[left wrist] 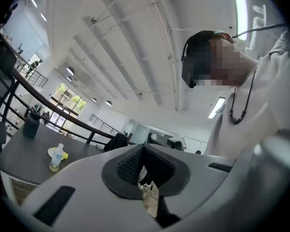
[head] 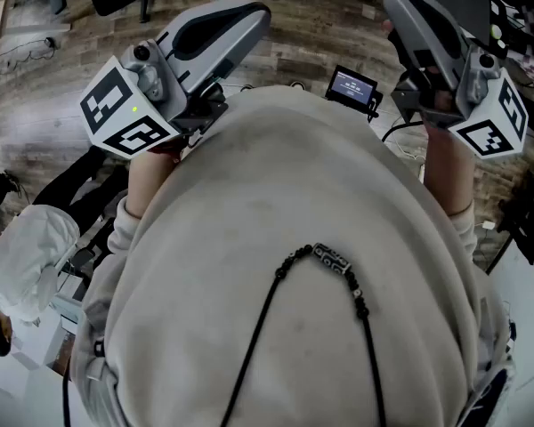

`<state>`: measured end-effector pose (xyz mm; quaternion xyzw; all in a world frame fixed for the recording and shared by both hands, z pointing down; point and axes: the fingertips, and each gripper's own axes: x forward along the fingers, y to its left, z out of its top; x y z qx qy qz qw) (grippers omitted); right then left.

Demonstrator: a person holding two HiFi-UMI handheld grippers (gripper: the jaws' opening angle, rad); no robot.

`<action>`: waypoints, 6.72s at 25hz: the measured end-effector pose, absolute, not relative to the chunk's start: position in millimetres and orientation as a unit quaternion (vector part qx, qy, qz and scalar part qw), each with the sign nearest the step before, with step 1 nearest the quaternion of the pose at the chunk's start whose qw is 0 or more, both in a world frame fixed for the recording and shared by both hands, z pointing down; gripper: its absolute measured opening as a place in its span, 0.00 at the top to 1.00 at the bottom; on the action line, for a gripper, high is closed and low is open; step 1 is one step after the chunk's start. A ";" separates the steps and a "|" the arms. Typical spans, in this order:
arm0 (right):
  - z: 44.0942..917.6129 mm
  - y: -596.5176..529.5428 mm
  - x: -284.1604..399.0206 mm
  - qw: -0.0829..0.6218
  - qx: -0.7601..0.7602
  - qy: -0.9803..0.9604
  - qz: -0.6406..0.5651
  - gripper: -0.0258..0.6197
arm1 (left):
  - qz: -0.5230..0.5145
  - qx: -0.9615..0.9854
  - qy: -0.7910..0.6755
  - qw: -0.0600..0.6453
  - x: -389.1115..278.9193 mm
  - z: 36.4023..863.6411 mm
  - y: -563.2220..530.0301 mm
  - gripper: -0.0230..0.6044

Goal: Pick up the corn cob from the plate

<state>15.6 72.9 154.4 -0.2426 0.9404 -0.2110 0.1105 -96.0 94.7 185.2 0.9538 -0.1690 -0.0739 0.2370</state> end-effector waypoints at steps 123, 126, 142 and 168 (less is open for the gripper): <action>223.5 -34.7 181.9 0.187 -0.300 0.882 -0.312 0.94 | -0.004 0.941 -0.174 0.290 17.0 204.6 -25.0 0.96; 229.2 -29.7 191.9 0.188 -0.316 0.876 -0.312 0.94 | 0.001 0.943 -0.161 0.293 27.7 208.8 -27.9 0.96; 204.2 -9.5 212.4 0.166 -0.478 0.825 -0.251 0.94 | -0.034 0.961 0.038 0.272 51.9 187.3 -48.9 0.96; 230.3 -105.3 128.7 0.014 -0.500 0.821 -0.276 0.93 | -0.060 0.948 0.064 0.307 -32.1 207.5 -102.4 0.96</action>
